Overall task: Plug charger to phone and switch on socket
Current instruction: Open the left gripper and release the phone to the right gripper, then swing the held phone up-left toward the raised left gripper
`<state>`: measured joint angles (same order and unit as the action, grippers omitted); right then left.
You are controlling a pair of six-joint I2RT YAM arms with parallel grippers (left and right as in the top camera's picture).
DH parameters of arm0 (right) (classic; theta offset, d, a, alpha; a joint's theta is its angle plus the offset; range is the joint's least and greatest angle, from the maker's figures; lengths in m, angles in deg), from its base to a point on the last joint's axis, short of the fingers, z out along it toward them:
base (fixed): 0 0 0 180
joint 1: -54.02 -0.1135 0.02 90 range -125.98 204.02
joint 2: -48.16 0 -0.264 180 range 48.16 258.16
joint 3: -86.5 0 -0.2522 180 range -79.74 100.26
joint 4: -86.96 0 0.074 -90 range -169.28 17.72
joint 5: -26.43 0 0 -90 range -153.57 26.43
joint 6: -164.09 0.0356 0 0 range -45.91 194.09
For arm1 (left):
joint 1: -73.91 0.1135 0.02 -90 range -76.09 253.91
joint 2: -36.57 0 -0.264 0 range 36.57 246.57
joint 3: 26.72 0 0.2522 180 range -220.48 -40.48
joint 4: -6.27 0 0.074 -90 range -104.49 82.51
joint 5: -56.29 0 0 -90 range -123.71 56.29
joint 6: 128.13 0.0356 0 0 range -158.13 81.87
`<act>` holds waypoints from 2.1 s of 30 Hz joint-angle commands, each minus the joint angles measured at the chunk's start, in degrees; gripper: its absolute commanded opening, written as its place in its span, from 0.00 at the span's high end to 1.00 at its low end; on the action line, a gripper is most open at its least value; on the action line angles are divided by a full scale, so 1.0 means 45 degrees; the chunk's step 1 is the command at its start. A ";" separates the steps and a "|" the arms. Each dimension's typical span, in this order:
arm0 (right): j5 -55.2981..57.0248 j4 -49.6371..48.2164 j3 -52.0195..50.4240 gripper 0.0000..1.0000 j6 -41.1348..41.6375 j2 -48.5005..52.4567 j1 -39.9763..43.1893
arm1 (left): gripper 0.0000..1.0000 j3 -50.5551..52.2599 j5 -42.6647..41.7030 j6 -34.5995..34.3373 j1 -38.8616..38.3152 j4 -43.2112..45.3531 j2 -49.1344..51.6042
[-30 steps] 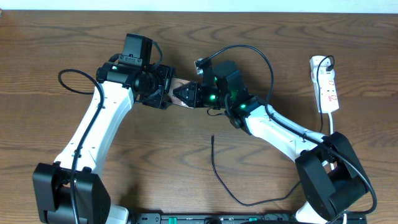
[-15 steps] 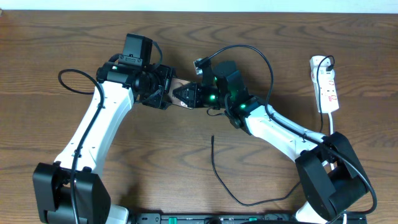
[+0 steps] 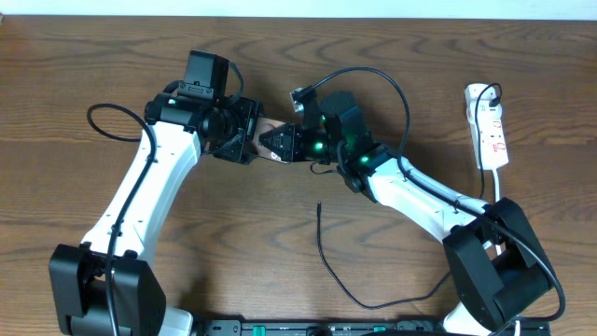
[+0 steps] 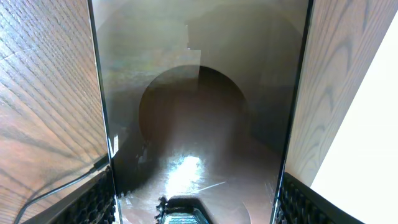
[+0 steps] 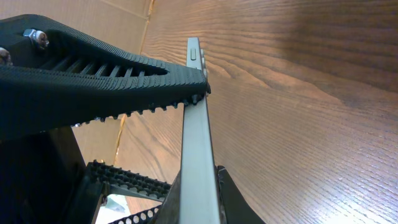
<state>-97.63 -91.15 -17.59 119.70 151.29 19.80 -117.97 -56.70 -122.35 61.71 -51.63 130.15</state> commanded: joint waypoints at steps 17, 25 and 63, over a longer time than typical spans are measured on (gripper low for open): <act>0.0204 0.0073 0.0141 0.99 0.0151 0.0160 -0.0097 | 0.09 -0.0330 -0.0457 0.0044 -0.0092 0.0063 -0.0461; 0.0204 0.0083 0.0141 0.99 0.0151 0.0160 0.0223 | 0.09 -0.0330 -0.0787 0.1205 -0.0078 0.0068 -0.0461; 0.0967 -0.6703 0.0141 0.99 1.4290 0.0160 0.2599 | 0.08 0.0243 -0.5625 0.4974 0.3701 0.7665 -0.0384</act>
<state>-95.29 -118.85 -17.66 177.29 152.47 32.94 -117.63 -81.81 -95.62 78.16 -18.70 129.26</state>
